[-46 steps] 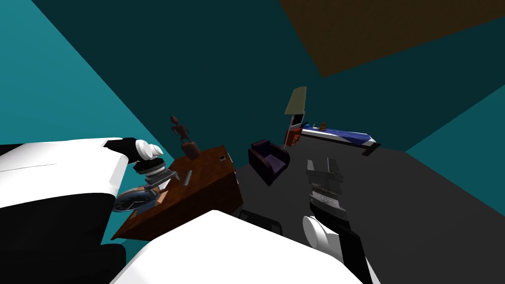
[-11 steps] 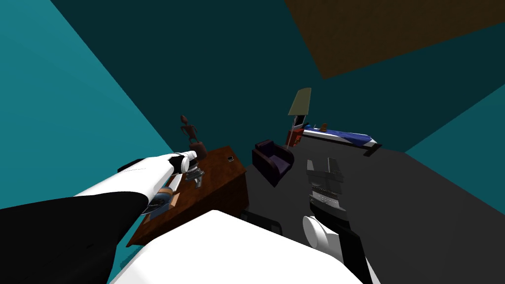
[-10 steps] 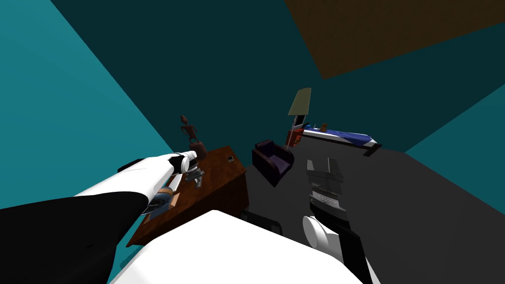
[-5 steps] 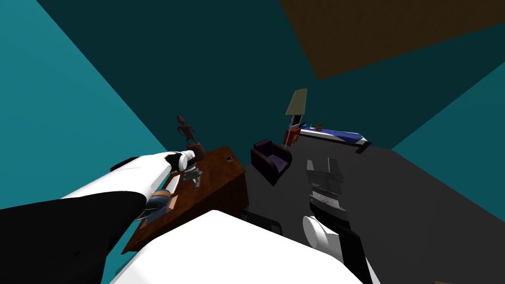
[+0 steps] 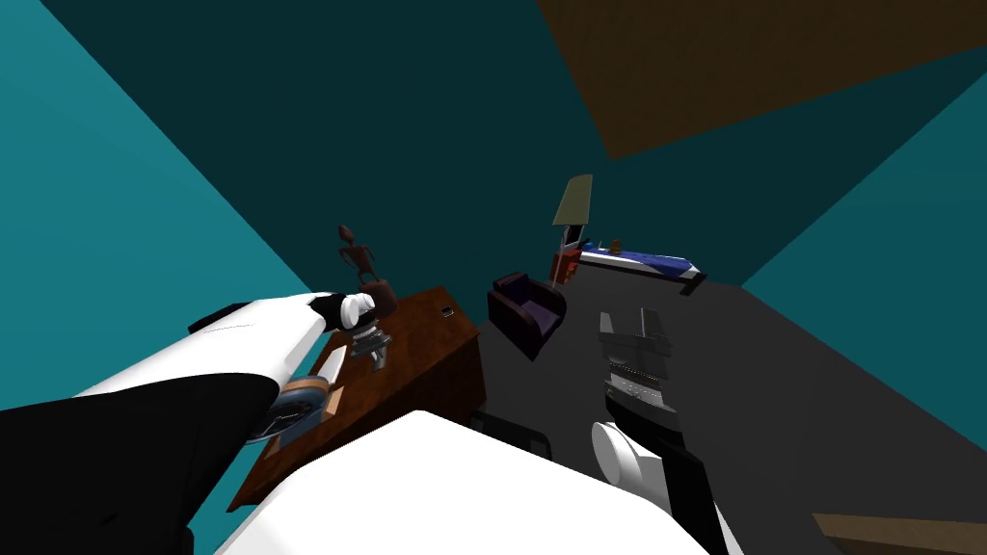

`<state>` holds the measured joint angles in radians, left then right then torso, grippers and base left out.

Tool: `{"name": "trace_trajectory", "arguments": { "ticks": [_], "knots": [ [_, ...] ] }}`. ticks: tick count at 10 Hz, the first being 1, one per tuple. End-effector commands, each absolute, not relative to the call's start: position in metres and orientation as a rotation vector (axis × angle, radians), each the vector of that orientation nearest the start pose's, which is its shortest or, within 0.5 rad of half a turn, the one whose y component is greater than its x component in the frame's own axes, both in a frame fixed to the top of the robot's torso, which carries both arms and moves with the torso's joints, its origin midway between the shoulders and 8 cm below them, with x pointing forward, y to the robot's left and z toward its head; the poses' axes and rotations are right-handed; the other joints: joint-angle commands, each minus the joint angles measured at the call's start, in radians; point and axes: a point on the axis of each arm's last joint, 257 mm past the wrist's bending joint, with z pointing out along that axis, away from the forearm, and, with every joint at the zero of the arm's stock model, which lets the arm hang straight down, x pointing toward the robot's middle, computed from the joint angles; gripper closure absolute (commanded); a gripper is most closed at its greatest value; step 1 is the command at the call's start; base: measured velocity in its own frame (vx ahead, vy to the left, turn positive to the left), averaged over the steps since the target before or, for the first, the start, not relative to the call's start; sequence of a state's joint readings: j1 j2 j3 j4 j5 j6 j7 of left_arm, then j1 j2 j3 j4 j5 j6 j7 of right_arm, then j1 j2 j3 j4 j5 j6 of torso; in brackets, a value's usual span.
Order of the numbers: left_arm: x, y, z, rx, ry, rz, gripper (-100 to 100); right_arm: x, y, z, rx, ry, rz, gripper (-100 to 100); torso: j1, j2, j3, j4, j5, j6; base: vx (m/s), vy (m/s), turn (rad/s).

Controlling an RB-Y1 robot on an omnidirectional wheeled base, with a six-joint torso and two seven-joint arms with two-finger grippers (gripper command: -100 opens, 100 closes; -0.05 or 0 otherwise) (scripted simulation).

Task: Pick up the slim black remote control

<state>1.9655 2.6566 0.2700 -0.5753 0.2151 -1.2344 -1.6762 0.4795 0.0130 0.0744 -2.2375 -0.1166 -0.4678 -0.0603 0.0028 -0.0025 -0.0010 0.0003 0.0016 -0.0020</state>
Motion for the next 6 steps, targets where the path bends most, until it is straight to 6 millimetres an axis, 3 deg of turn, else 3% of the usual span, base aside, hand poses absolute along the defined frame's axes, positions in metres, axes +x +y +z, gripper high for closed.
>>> {"name": "trace_trajectory", "arguments": {
  "ticks": [1, 5, 6],
  "knots": [
    [0.2404, 0.6075, -0.3014, -2.838, -1.436, 0.331, 100, 0.3611, -0.2682, 0.0049, 0.82, 0.551, 1.499, 0, 0.0, 0.0, 0.0, 0.0, 0.0, 0.0, -0.013, 0.024, -0.138],
    [0.2327, 0.6057, -0.2994, -2.832, -1.464, 0.343, 100, 0.3611, -0.2682, 0.0049, 0.82, 0.551, 1.499, 0, -0.001, 0.0, 0.0, 0.0, 0.0, 0.0, -0.01, 0.014, -0.056],
    [0.2322, 0.6057, -0.2995, -2.831, -1.466, 0.343, 0, 0.3611, -0.2682, 0.0049, 0.82, 0.551, 1.499, 0, -0.001, -0.001, 0.0, 0.0, 0.0, 0.0, 0.0, 0.0, 0.0]
  ]
}}
